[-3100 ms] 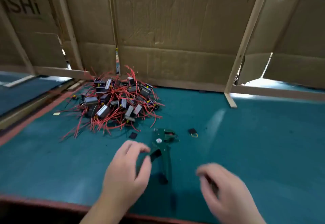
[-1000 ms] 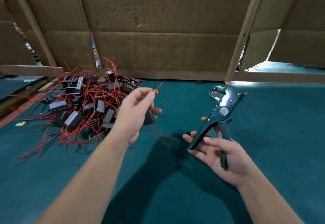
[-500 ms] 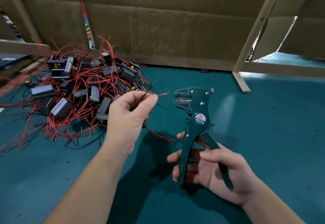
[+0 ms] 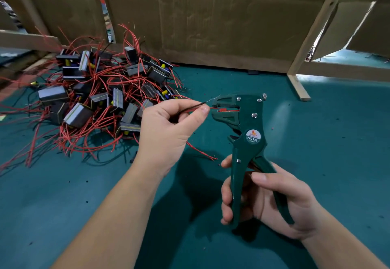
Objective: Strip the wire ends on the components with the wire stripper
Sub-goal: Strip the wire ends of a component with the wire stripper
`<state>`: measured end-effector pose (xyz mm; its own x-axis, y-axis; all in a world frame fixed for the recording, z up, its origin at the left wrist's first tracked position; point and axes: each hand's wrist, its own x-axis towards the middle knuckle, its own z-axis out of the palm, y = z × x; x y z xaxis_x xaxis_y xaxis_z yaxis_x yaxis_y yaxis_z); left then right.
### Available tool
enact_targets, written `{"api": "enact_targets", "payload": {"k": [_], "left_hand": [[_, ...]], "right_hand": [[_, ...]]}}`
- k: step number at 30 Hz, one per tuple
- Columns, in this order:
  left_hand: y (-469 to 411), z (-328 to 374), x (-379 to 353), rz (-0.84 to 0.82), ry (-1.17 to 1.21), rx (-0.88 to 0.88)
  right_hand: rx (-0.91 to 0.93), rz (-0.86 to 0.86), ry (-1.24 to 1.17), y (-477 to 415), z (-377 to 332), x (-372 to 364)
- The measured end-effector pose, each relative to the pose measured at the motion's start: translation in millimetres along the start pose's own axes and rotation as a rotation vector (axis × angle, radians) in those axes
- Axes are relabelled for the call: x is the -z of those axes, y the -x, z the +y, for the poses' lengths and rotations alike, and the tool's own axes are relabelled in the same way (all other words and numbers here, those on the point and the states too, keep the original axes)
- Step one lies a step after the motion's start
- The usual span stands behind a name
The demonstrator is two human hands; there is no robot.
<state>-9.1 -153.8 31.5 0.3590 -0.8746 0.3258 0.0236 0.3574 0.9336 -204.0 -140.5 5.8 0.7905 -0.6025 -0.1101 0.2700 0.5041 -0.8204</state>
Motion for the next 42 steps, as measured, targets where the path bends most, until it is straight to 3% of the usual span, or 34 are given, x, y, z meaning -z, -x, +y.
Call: {"api": "enact_targets", "payload": {"k": [9, 15, 20, 25, 31, 42], "left_hand": [[1.8, -2.0, -1.7, -0.035, 0.006, 0.002], [2.7, -7.3, -4.4, -0.211, -0.032, 0.043], [-0.4, -11.5, 0.4, -0.170, -0.133, -0.002], [-4.8, -14.0, 8.7, -0.119, -0.271, -0.099], [-4.6, -14.0, 10.7, -0.143, -0.436, -0.242], [-2.2, -12.8, 9.4, -0.177, -0.500, -0.301]], "right_hand": [[0.002, 0.081, 0.028, 0.3, 1.0, -1.7], [0.054, 0.349, -0.012, -8.6, 3.1, -8.5], [0.096, 0.161, -0.197, -4.4, -6.6, 1.4], [0.017, -0.049, -0.196, 0.7, -7.0, 6.7], [-0.056, -0.090, -0.142, -1.7, -0.8, 3.8], [-0.073, -0.085, -0.114, 0.6, -0.2, 3.1]]}}
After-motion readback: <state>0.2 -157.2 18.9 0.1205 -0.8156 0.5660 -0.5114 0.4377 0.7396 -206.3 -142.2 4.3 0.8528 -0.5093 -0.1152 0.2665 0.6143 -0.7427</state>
